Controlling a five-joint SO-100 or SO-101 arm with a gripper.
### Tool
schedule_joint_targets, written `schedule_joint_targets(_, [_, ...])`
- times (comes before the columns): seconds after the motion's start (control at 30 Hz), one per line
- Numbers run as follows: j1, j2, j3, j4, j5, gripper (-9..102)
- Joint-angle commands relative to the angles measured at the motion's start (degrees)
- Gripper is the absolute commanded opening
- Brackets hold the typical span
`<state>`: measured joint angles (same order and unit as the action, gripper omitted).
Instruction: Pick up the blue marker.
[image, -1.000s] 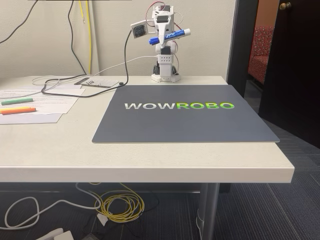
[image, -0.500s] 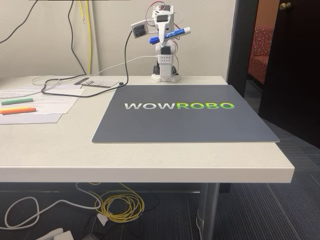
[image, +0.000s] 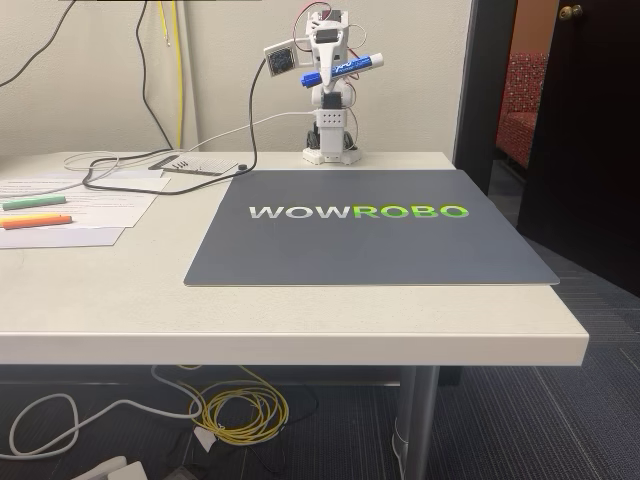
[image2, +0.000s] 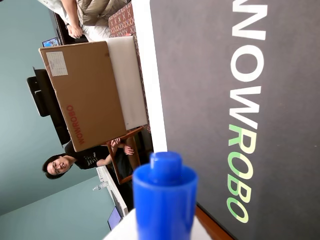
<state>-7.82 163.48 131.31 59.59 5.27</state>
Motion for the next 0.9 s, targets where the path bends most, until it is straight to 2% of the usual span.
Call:
schedule_joint_targets(0.0, [-0.1, 0.5, -2.9, 0.1, 0.1, 0])
schedule_joint_targets(0.87, [0.0, 0.3, -2.6, -0.8, -0.3, 0])
